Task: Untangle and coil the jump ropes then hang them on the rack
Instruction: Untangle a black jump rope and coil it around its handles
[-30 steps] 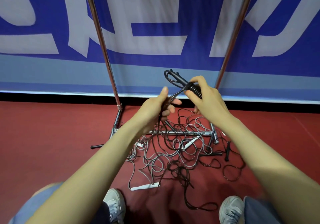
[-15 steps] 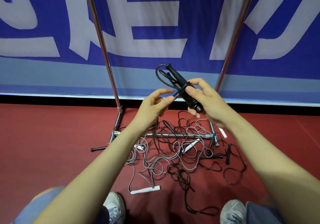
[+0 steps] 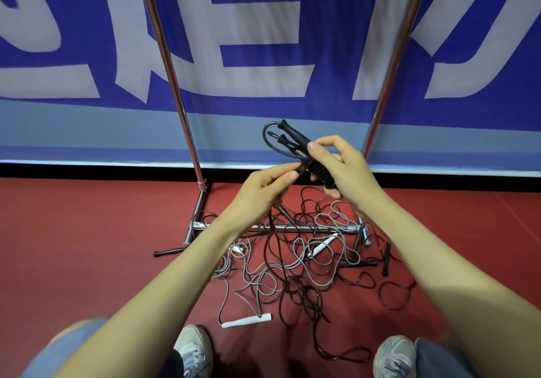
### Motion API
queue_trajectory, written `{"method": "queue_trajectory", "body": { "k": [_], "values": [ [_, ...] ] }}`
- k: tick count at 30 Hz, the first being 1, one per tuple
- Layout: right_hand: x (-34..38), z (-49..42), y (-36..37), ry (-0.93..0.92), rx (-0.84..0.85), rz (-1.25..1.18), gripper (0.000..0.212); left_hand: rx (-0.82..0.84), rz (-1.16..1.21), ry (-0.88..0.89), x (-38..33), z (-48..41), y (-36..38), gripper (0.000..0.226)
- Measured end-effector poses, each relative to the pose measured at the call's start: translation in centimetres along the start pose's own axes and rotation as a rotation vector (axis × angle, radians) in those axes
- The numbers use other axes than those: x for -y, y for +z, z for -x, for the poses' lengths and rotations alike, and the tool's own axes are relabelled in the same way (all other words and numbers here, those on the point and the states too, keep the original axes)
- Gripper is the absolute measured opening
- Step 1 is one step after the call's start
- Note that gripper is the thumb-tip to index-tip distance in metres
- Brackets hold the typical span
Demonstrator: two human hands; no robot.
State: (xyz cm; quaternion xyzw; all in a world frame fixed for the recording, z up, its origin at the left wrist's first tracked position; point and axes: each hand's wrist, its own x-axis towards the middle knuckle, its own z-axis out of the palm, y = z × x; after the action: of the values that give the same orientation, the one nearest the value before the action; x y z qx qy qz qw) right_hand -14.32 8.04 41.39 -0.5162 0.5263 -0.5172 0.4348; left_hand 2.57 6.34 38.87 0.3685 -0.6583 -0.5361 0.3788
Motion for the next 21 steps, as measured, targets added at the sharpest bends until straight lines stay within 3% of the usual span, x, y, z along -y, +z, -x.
{"method": "queue_trajectory", "body": {
  "k": [7, 12, 17, 19, 21],
  "values": [
    [0.2, 0.2, 0.0, -0.03, -0.047, -0.05, 0.009, -0.01, 0.132, -0.065, -0.4, 0.0, 0.2, 0.025],
    [0.5, 0.1, -0.7, -0.039, -0.067, -0.077, 0.007, 0.174, 0.036, -0.142, 0.1, -0.1, -1.6, 0.042],
    [1.0, 0.3, -0.8, -0.023, 0.02, -0.118, 0.013, 0.315, 0.129, -0.232, 0.5, 0.1, -2.7, 0.03],
    [1.3, 0.3, -1.0, -0.008, 0.09, -0.161, 0.02, 0.277, 0.109, -0.235, 0.3, 0.2, -3.0, 0.023],
    [1.5, 0.4, -1.1, 0.024, 0.18, -0.165, 0.03, 0.155, -0.071, -0.129, 0.0, 0.2, -3.2, 0.012]
  ]
}}
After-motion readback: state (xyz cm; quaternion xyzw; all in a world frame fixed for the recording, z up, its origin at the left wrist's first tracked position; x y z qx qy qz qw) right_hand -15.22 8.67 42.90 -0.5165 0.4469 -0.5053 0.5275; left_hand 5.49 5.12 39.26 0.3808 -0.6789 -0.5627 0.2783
